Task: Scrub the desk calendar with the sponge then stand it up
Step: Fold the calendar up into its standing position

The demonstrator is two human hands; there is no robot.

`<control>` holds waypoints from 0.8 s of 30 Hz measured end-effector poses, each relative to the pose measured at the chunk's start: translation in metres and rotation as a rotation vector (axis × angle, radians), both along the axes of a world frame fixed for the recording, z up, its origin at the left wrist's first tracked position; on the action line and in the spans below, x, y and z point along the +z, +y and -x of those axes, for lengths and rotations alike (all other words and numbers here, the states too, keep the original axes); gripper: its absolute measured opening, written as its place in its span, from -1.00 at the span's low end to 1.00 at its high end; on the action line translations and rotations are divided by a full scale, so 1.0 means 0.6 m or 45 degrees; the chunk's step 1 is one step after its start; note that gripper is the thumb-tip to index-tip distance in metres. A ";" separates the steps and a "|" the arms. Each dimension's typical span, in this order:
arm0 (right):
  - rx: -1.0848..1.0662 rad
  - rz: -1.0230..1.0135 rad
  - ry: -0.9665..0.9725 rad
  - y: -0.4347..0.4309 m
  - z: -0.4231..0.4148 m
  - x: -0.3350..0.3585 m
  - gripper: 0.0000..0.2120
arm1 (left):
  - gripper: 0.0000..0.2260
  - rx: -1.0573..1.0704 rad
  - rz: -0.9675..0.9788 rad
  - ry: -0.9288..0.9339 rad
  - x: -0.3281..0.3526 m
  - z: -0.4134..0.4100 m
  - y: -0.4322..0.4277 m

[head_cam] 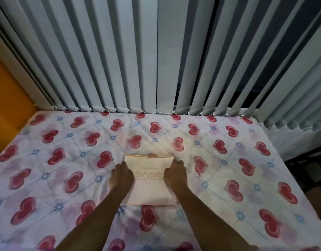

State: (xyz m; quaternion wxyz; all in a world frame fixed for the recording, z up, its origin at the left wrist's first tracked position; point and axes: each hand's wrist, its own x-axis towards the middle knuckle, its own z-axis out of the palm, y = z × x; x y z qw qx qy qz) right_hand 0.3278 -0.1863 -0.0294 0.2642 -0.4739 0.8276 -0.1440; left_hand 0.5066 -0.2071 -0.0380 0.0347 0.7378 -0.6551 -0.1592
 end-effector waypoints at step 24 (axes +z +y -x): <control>-0.376 -0.060 -0.545 -0.006 0.008 0.056 -0.61 | -0.53 0.363 -0.275 0.505 0.034 -0.016 -0.046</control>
